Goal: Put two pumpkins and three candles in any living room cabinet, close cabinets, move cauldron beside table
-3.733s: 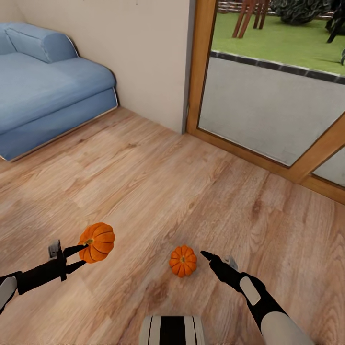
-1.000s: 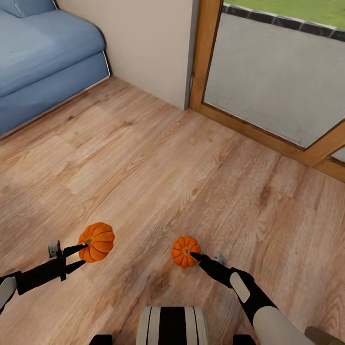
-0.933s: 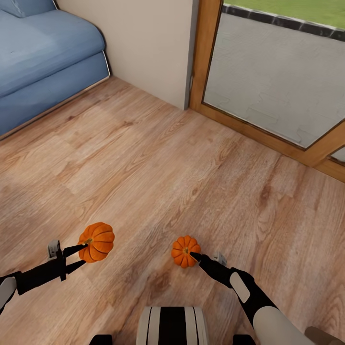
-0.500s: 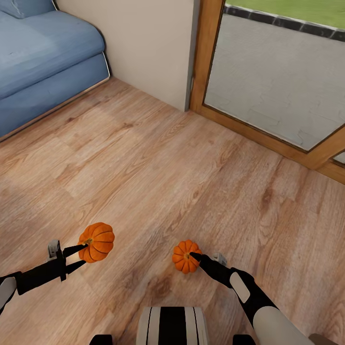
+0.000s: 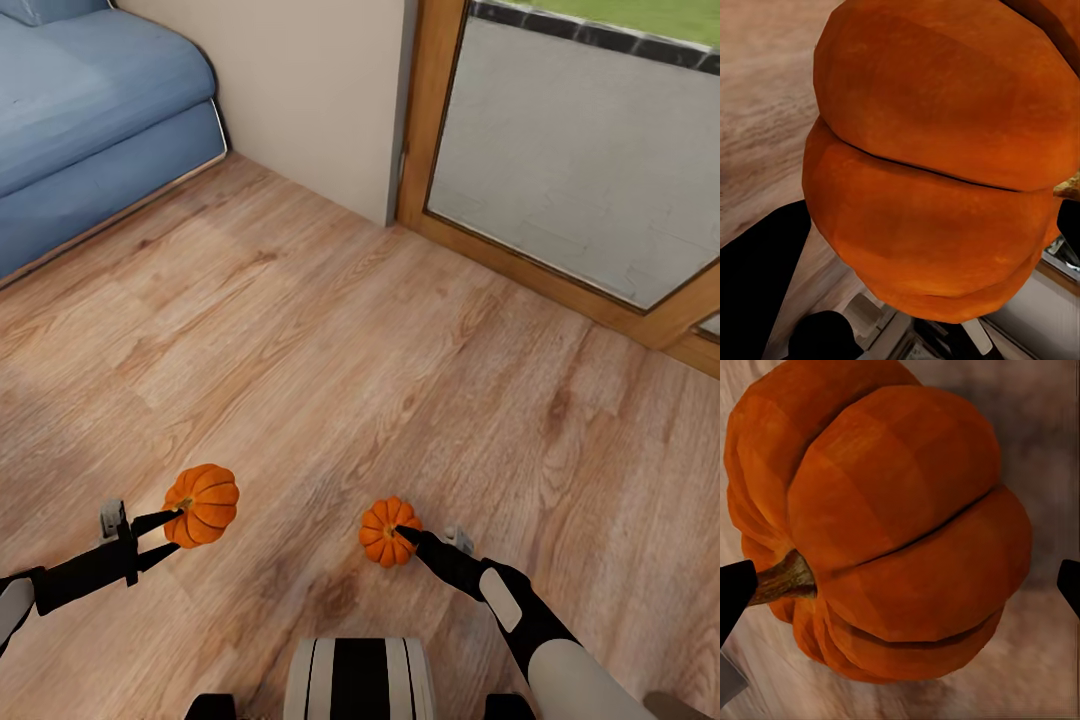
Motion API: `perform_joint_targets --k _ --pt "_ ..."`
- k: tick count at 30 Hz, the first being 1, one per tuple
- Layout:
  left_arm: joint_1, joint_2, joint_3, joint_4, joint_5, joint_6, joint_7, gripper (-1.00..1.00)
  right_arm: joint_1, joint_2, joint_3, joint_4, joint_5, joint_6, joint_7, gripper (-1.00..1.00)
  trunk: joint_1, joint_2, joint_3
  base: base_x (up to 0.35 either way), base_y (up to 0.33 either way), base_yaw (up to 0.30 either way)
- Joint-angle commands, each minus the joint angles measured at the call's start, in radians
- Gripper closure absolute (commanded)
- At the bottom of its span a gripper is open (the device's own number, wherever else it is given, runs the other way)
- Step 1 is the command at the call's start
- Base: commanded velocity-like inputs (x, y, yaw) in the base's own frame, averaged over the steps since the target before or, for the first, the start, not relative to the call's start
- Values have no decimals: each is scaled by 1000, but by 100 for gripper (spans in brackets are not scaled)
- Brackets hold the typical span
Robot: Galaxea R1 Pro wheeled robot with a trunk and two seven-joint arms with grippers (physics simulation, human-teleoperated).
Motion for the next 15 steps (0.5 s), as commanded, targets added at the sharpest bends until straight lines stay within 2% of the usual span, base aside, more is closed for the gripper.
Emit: perform_joint_targets --k 1,5,15 --pt "0 0 0 0 -2 -1 3 100 0 0 0 0 0 0 0 -100 0 0 -4 0 0 0" --pt "0 0 0 0 -2 -1 3 100 0 0 0 0 0 0 0 -100 2 -1 -19 0 0 0" --pt "0 0 0 0 -2 -1 3 100 0 0 4 0 0 0 0 -100 2 -1 -19 29 13 0"
